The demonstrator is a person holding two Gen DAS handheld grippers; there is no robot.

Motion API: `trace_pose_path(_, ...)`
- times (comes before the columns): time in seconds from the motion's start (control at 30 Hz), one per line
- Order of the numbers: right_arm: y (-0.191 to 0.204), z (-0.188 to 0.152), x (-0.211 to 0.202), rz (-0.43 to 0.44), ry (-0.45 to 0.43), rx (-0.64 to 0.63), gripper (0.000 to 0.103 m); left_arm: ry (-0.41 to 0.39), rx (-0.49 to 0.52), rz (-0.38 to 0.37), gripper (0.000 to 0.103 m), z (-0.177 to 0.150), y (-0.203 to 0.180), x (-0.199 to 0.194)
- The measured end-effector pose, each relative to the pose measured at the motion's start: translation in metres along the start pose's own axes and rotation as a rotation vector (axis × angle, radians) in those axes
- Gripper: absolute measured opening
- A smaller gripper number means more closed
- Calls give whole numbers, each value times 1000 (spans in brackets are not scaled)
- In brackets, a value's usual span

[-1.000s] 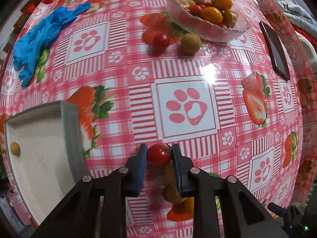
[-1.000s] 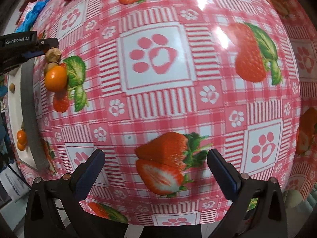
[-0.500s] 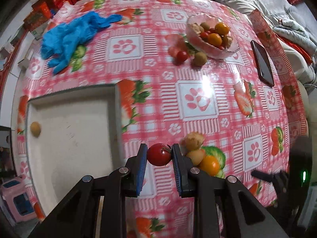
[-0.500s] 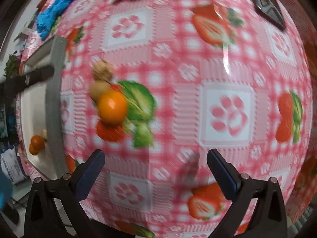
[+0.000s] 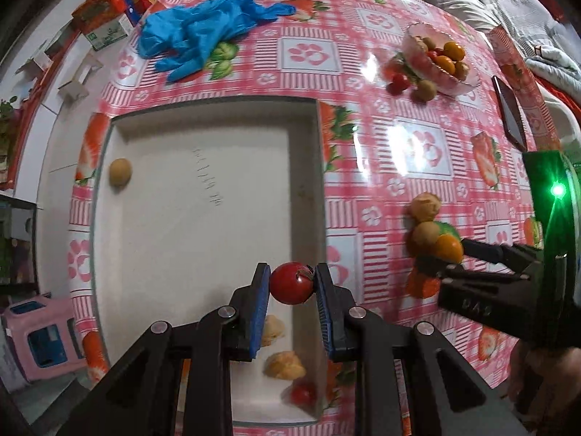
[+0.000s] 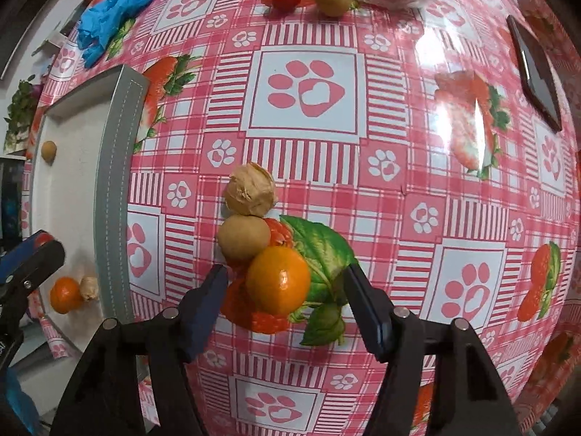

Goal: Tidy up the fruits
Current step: 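Carry the tomato toward the tray with the left gripper while the right gripper grasps an orange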

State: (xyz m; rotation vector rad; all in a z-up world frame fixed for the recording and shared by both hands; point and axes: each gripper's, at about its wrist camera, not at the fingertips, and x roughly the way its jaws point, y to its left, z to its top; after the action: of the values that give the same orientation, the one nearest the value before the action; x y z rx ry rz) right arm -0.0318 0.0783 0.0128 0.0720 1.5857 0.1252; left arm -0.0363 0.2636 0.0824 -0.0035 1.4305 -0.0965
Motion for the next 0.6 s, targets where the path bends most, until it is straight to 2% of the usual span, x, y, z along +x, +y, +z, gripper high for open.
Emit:
trace_pose_path(0.13,12,-7,-2,2,-10,-1,36,6,-1,2,26,-5,7,0)
trace_pose_path(0.43,5,-28,-13,53,-5,67,36,12,2,12,27,-21,21,-4)
trace_pose_path(0.6,15,-41,-25,68,-14,78,36,8,-19,13,27,-29,33,-7)
